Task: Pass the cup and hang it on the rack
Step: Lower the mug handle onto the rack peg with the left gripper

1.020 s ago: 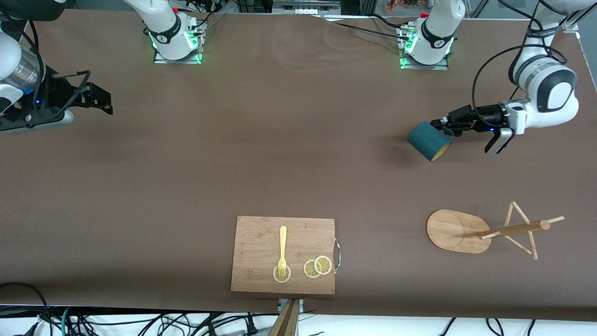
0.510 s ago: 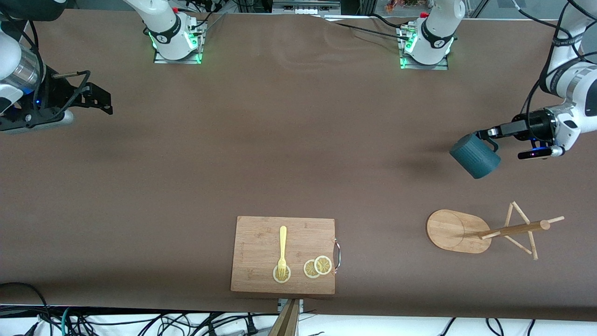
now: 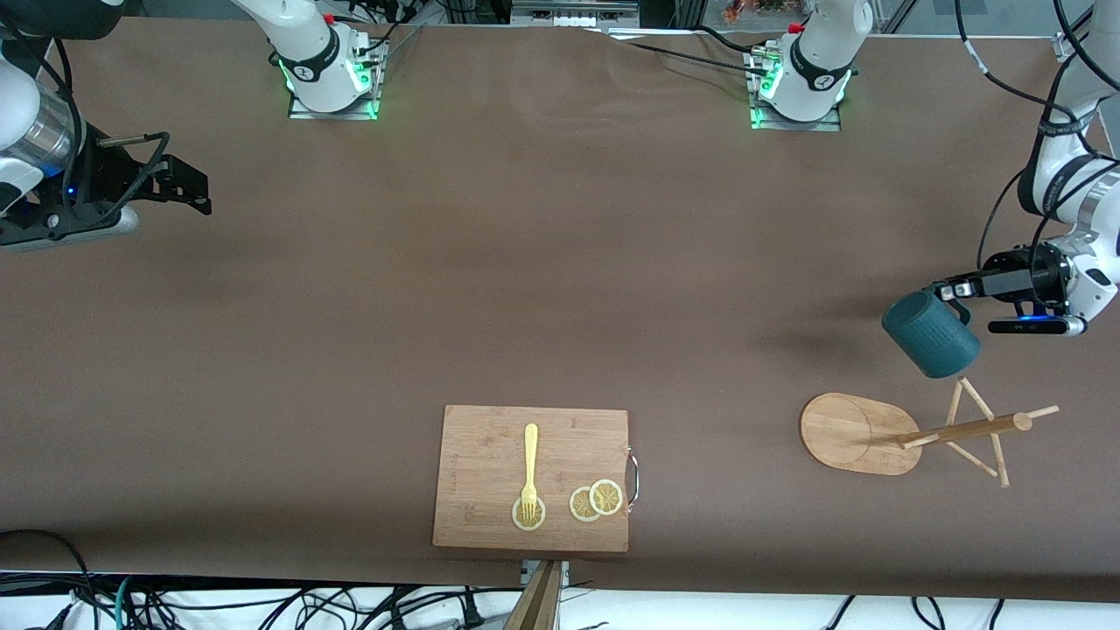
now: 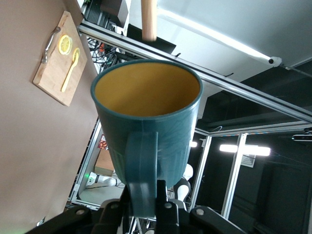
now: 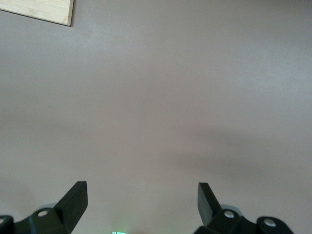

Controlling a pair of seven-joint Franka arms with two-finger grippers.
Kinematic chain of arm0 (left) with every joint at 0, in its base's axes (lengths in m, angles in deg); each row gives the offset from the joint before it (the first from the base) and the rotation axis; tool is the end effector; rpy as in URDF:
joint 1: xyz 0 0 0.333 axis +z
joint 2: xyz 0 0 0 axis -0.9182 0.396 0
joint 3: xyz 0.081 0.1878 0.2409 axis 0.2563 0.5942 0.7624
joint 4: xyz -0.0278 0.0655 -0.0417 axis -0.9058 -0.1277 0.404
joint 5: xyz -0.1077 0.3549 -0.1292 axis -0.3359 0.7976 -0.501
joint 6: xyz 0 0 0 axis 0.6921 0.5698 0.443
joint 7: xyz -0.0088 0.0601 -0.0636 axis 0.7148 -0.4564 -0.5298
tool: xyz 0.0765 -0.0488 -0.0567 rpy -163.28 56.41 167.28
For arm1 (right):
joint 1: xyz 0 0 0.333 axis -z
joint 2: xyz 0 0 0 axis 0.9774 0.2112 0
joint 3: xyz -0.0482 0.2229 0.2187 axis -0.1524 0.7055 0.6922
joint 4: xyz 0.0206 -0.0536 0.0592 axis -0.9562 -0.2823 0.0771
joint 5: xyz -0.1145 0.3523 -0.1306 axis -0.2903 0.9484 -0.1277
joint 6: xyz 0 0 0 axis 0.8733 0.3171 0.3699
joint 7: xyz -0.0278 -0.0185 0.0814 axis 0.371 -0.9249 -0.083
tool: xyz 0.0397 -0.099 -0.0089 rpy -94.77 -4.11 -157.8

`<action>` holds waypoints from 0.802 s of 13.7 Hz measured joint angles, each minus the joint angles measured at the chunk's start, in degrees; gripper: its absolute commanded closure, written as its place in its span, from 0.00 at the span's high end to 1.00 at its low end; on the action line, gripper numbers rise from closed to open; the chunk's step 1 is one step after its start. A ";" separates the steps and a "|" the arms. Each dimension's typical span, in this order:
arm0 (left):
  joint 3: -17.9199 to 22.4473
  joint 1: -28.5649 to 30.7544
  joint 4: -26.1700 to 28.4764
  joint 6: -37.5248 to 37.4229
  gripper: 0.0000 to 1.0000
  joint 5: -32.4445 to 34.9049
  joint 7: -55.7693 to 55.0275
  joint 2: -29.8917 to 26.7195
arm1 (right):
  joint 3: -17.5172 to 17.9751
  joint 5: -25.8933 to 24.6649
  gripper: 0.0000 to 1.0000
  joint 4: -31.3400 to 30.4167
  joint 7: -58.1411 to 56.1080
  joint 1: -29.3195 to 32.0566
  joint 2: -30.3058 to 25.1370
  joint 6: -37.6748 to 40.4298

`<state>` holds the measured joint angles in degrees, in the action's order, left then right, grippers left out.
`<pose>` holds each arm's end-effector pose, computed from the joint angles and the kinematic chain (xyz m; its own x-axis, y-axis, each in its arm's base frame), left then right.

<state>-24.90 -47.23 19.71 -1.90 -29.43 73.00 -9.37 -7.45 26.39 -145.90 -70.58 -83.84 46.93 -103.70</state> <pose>0.5490 0.1864 0.2748 0.9222 0.2117 -0.3237 0.2773 0.2218 0.9349 0.5537 0.0458 0.5807 0.9777 0.1941 -0.0802 0.1940 -0.9810 -0.0095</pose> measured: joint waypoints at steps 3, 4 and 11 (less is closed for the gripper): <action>0.00 0.96 -3.30 -0.82 0.00 -3.41 -0.17 4.81 | 0.00 0.00 1.00 0.00 0.00 0.00 0.00 0.00; -0.04 1.01 -4.30 -0.85 0.00 -5.03 -0.17 6.36 | 0.00 0.00 1.00 -0.01 0.00 0.00 0.00 0.01; -0.47 1.00 -9.68 -0.89 0.02 -10.35 -0.17 12.37 | 0.01 0.00 1.00 -0.01 0.00 0.00 0.00 0.01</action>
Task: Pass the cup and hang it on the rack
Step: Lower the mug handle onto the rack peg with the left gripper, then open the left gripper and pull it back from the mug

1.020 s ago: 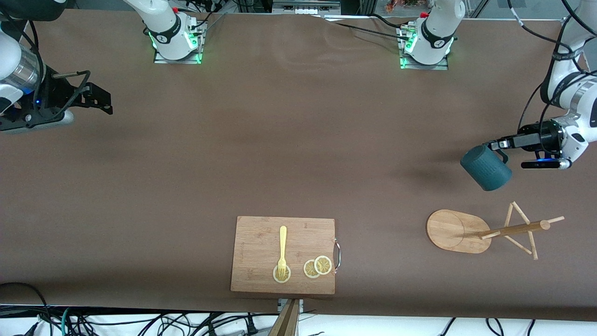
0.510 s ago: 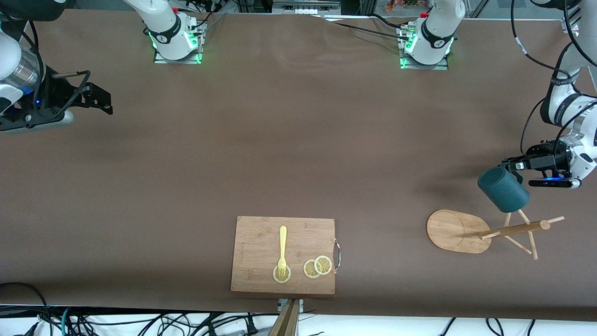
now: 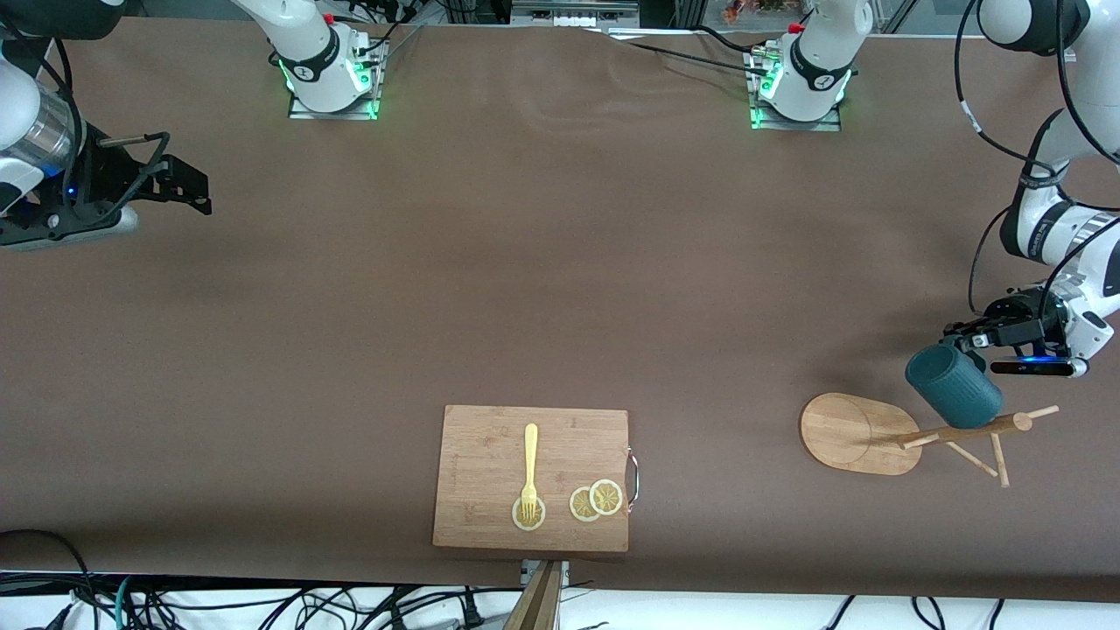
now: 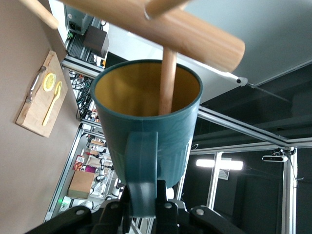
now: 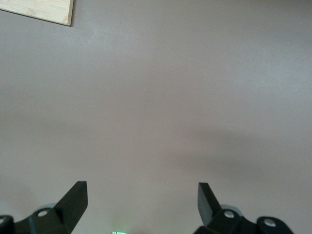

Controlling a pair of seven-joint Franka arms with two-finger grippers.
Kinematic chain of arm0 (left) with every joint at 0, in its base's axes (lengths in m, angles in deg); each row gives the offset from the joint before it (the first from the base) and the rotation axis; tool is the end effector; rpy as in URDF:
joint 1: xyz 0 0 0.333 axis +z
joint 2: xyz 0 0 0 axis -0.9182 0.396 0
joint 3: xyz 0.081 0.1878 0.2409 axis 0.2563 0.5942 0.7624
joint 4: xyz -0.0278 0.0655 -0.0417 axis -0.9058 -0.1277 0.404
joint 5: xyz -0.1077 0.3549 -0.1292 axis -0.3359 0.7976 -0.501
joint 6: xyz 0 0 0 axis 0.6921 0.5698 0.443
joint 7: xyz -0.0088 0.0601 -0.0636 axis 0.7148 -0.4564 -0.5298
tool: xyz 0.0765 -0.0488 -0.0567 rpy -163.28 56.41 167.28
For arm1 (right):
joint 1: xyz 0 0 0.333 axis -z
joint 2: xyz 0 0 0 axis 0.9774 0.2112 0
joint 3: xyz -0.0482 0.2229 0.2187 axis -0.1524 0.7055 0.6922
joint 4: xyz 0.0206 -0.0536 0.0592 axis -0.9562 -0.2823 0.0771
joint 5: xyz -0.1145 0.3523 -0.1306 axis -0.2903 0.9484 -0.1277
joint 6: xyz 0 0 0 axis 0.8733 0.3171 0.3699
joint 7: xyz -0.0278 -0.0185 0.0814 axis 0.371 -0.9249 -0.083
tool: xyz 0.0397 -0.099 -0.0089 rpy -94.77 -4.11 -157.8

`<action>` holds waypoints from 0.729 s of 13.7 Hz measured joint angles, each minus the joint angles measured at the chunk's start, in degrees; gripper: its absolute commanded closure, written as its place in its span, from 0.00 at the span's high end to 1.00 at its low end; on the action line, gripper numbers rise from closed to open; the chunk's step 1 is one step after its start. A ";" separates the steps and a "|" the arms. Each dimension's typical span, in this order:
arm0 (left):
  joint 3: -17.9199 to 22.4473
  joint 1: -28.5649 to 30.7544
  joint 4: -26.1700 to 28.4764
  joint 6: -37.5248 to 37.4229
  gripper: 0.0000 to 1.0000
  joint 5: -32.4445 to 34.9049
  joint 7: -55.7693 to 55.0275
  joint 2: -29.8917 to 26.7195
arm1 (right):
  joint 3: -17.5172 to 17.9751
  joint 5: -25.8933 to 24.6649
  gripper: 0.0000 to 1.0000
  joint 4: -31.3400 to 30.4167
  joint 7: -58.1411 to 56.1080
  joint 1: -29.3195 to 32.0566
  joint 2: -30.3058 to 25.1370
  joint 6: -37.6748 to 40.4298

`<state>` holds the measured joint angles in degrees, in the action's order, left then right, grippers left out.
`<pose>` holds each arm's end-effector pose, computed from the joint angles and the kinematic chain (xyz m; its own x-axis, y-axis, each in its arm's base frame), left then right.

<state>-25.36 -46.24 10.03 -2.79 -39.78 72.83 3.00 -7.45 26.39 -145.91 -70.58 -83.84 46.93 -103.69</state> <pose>0.5889 0.2100 0.2177 0.9000 0.2871 -0.3279 0.2259 0.3361 0.9143 0.5536 0.0458 0.5806 0.9777 0.1941 -0.0805 0.1940 -0.9810 -0.0096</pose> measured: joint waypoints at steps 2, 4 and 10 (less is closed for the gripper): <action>0.01 0.09 -0.36 -0.06 0.21 -0.81 0.10 1.25 | 0.00 0.00 1.00 0.00 0.00 0.00 0.00 0.00; 0.01 0.18 -0.55 -0.11 0.74 -1.33 1.07 2.00 | 0.00 0.00 1.00 0.00 0.00 0.00 0.00 0.00; 0.33 0.40 -1.49 -2.88 1.00 4.55 4.96 2.15 | 0.00 0.00 1.00 0.00 0.00 0.00 0.00 0.00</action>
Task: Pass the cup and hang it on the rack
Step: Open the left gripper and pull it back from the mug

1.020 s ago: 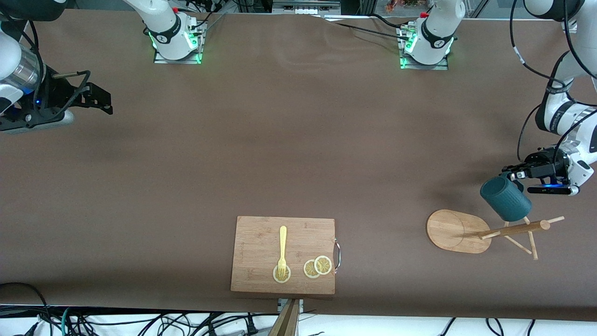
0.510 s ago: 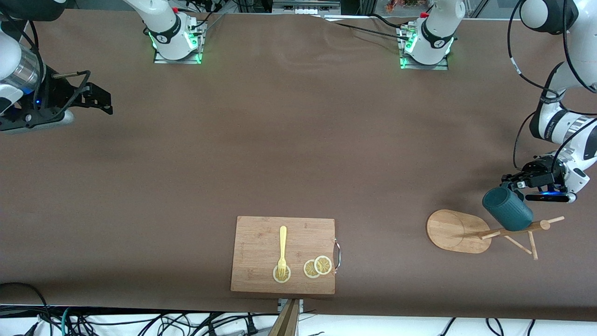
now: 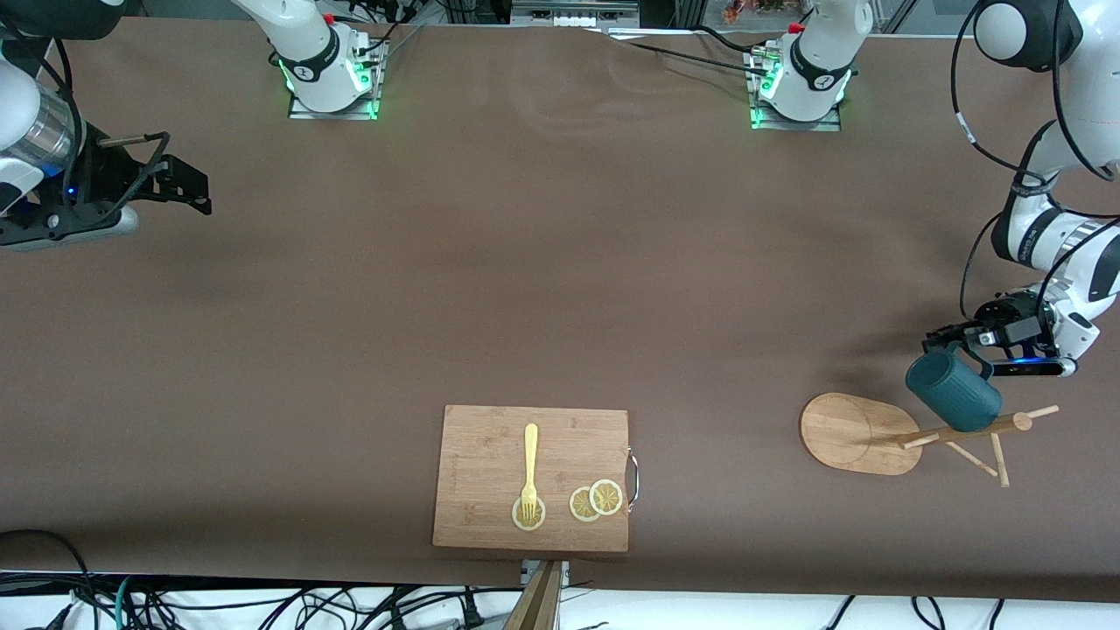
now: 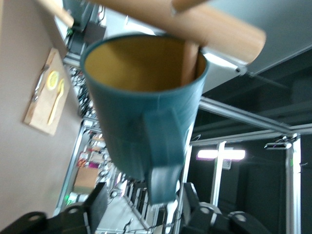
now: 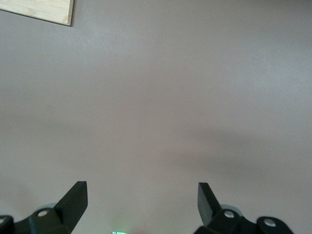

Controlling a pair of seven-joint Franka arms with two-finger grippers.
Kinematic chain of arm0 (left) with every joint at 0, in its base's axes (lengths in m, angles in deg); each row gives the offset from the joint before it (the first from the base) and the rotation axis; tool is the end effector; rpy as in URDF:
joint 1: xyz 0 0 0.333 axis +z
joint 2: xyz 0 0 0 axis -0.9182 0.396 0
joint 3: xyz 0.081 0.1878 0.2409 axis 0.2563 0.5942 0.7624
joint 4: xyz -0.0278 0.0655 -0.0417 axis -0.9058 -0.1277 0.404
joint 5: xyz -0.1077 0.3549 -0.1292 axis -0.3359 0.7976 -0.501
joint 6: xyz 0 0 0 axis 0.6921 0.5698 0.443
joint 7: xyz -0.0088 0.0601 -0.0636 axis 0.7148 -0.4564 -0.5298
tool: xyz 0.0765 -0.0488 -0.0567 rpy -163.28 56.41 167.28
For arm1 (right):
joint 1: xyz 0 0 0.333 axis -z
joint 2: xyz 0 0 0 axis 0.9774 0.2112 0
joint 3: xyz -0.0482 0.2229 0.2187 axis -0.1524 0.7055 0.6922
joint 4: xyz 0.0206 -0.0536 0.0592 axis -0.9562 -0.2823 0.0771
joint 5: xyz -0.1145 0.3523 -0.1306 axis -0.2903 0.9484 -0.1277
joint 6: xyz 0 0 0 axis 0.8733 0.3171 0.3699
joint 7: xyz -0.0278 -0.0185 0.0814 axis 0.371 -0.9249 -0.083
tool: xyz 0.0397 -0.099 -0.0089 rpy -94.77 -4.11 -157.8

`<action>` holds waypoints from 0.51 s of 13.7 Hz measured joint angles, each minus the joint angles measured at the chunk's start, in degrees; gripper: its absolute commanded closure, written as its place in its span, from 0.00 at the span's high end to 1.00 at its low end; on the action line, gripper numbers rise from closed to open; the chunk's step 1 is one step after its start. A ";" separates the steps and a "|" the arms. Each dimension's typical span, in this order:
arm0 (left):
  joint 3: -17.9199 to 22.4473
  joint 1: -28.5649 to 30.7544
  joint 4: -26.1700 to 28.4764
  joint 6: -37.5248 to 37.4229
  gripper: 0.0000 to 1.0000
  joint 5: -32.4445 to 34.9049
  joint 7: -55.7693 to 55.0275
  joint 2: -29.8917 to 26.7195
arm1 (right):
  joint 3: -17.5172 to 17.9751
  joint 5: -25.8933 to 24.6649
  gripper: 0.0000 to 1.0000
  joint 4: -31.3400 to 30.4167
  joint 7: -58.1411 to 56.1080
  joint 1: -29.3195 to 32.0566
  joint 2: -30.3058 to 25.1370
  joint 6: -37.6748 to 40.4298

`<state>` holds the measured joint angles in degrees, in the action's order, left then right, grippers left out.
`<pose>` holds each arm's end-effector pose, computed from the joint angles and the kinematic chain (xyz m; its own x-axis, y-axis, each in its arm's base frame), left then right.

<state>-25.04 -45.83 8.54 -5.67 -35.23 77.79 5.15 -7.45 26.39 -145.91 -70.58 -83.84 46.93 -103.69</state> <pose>0.5798 0.2091 0.2014 0.9329 0.2369 -0.2712 0.1986 0.2897 0.9363 0.5536 0.0458 0.5806 0.9777 0.1941 -0.0805 0.1940 -0.9810 -0.0096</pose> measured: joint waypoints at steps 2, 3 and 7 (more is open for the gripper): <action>0.75 0.14 -0.95 -0.20 1.00 9.22 0.16 -1.70 | 0.00 0.00 1.00 0.00 0.00 0.00 0.00 0.00; 1.07 0.25 -1.19 -0.23 1.00 14.53 0.16 -3.17 | 0.00 0.00 1.00 0.00 0.00 0.00 0.00 0.00; 1.26 -0.35 -3.17 -0.28 1.00 37.63 0.18 -10.18 | 0.00 0.00 1.00 0.00 0.00 0.01 0.00 0.00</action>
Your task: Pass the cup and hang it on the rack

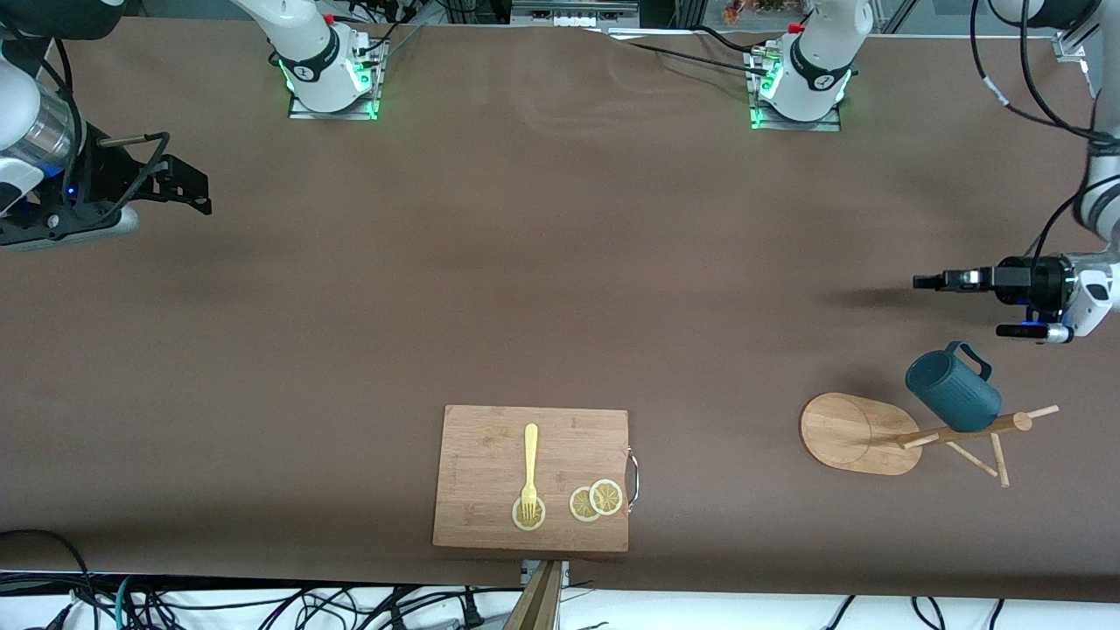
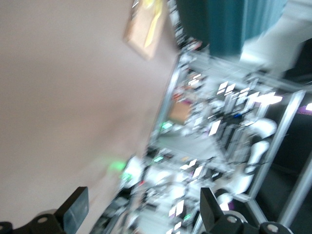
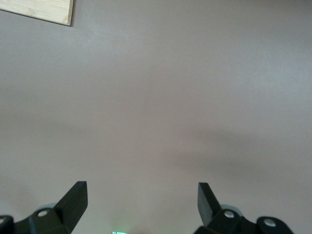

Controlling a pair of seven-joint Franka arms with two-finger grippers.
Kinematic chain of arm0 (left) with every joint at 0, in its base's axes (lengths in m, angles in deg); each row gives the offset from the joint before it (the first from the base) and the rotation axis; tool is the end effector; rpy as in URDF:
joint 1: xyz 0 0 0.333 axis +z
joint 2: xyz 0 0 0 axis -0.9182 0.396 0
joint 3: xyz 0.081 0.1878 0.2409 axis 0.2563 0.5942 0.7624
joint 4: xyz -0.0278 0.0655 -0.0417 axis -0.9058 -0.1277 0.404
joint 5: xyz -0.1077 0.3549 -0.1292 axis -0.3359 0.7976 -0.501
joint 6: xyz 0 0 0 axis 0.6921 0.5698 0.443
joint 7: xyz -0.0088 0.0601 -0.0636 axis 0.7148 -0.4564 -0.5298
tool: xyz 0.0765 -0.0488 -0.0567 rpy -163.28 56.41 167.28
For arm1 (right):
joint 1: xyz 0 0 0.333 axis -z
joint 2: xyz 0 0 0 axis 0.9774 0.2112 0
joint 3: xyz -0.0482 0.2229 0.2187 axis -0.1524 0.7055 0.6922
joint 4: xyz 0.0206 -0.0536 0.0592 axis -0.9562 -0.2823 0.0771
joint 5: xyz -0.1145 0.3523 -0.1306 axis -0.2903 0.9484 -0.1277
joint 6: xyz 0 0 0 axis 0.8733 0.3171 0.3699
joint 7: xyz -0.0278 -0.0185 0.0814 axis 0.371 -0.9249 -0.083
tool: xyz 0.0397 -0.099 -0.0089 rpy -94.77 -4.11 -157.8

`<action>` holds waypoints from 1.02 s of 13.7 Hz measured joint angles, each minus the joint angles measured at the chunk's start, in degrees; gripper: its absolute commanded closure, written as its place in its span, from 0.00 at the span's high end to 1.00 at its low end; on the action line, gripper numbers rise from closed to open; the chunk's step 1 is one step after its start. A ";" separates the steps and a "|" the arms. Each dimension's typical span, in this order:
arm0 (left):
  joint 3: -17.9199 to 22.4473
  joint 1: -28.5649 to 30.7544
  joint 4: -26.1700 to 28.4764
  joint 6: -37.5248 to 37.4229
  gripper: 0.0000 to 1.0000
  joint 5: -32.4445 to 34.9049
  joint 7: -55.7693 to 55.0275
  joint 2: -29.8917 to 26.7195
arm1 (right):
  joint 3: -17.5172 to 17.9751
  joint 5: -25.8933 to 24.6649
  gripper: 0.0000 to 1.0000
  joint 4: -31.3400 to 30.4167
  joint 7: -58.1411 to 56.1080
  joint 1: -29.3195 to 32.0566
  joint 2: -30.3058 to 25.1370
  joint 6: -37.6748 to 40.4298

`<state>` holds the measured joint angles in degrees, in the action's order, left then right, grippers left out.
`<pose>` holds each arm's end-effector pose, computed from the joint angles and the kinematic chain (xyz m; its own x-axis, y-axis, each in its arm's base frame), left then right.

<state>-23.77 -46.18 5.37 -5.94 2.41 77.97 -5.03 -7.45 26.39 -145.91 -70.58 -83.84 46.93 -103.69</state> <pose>0.5387 0.2223 0.2725 0.9404 -0.0791 -0.3308 0.3009 -0.2603 0.9175 0.5536 0.0458 0.5806 0.9777 0.1941 -0.0805 0.1940 -0.9810 -0.0096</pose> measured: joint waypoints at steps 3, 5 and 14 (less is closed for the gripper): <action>-0.02 -2.71 -3.24 0.07 1.00 12.27 -0.52 -4.83 | 0.00 0.00 1.00 0.00 0.00 0.00 0.00 0.00; -0.05 -5.71 -6.65 0.83 1.00 17.36 -4.11 -7.05 | 0.00 0.00 1.00 0.00 0.00 0.01 0.00 0.00; -1.18 -24.11 -18.00 14.96 1.00 44.08 -12.87 -15.20 | 0.01 0.00 1.00 -0.01 0.00 0.03 0.00 0.00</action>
<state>-24.95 -70.29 -12.63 9.02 46.49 65.10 -20.23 -7.44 26.39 -145.92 -70.58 -83.81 46.93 -103.69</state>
